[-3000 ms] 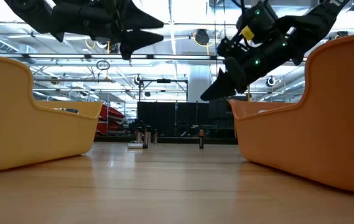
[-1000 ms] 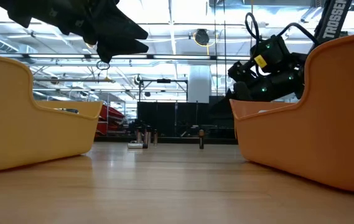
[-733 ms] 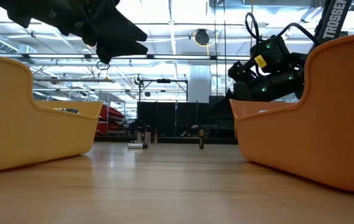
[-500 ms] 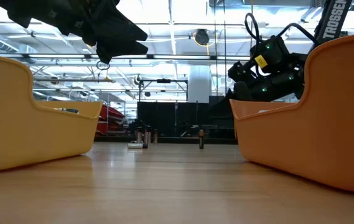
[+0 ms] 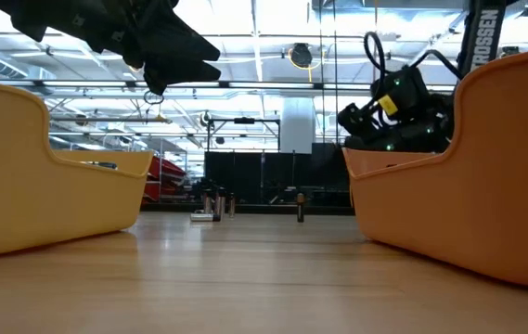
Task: Sort batteries
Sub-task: Put the black battery into the orange bin
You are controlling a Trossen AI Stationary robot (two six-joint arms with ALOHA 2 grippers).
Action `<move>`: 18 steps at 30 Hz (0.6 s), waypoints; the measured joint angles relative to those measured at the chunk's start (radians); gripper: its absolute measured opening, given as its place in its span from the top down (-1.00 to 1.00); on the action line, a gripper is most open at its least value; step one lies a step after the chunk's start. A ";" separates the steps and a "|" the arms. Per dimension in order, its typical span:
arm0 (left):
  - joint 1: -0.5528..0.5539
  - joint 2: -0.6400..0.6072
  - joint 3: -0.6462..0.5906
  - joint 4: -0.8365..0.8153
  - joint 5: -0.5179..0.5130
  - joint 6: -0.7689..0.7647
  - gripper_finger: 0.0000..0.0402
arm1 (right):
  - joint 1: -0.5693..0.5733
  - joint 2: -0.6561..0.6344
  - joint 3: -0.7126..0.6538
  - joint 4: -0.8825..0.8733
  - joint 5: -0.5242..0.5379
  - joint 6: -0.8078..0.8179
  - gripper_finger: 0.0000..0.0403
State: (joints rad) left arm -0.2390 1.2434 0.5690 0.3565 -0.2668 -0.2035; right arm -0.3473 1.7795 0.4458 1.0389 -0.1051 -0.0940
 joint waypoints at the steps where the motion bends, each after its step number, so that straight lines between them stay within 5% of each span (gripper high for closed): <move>1: 0.000 0.000 0.000 0.000 0.000 0.000 -0.02 | 0.000 0.012 0.000 0.011 0.000 -0.002 0.02; 18: 0.000 0.000 0.000 -0.007 0.000 0.001 -0.02 | -0.001 -0.002 0.000 -0.005 -0.027 0.022 0.02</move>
State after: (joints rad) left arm -0.2390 1.2434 0.5690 0.3492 -0.2665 -0.2024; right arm -0.3481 1.7775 0.4458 1.0339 -0.1324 -0.0720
